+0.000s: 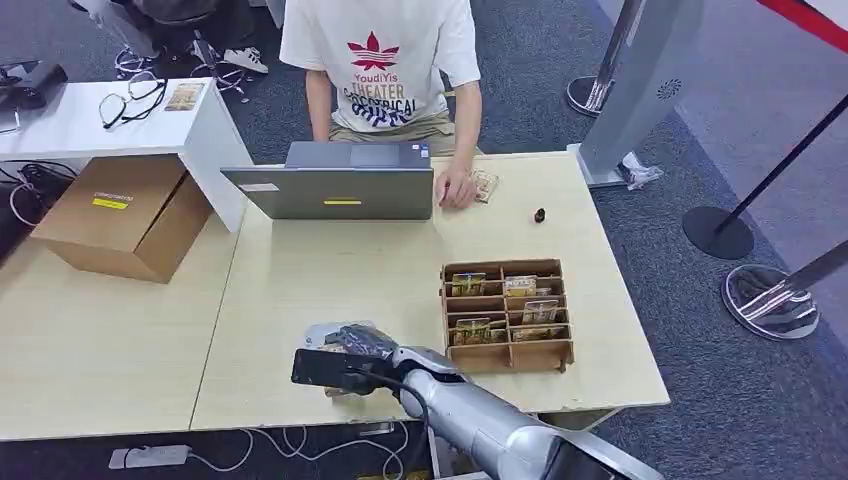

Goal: Pass the card to the sensor for recognition and then transmit it.

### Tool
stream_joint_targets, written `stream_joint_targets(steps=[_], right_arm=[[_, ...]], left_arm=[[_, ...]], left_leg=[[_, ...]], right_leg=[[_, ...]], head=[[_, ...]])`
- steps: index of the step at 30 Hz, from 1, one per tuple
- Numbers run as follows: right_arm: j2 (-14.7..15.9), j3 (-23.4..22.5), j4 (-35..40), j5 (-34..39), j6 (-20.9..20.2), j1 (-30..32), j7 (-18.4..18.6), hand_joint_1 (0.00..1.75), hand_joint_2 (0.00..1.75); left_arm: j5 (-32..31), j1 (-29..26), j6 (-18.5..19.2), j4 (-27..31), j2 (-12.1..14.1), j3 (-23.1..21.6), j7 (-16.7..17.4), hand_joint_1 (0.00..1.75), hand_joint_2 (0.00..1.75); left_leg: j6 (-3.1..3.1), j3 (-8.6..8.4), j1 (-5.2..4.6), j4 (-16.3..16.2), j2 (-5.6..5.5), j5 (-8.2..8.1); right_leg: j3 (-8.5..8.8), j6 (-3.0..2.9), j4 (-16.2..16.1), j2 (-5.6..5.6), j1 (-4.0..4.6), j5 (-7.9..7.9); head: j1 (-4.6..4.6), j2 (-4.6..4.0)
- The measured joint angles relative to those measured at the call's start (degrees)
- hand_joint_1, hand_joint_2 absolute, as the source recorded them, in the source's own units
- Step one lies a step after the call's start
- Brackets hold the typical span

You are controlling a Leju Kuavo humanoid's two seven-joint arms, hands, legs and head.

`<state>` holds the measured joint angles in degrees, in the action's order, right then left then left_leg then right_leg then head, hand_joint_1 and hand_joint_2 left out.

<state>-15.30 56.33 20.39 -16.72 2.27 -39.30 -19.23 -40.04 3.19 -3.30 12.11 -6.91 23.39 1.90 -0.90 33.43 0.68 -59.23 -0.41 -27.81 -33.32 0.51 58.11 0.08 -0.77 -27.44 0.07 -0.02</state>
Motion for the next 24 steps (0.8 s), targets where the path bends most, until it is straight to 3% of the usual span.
stream_joint_targets(steps=[10, 24], right_arm=[[1.29, -2.56, 5.10, 4.61, 0.17, -0.04, -4.40, 1.75, 1.75], [5.75, -9.13, 12.57, 7.34, 3.10, -0.02, -3.43, 1.75, 1.75]], left_arm=[[0.63, -0.10, -0.20, 0.00, 0.00, 0.02, -0.77, 0.00, 0.00], [1.44, -0.10, -0.83, -0.04, 0.00, 0.13, -0.96, 0.00, 0.00]], left_leg=[[0.00, 0.04, 0.00, 0.00, 0.00, 0.00], [0.00, 0.04, 0.00, 0.00, -0.01, 0.00]], right_leg=[[-0.03, 0.00, 0.00, 0.00, 0.00, 0.00], [-0.05, 0.00, -0.01, 0.00, 0.00, 0.00]], head=[[0.00, 0.00], [0.00, 0.00]])
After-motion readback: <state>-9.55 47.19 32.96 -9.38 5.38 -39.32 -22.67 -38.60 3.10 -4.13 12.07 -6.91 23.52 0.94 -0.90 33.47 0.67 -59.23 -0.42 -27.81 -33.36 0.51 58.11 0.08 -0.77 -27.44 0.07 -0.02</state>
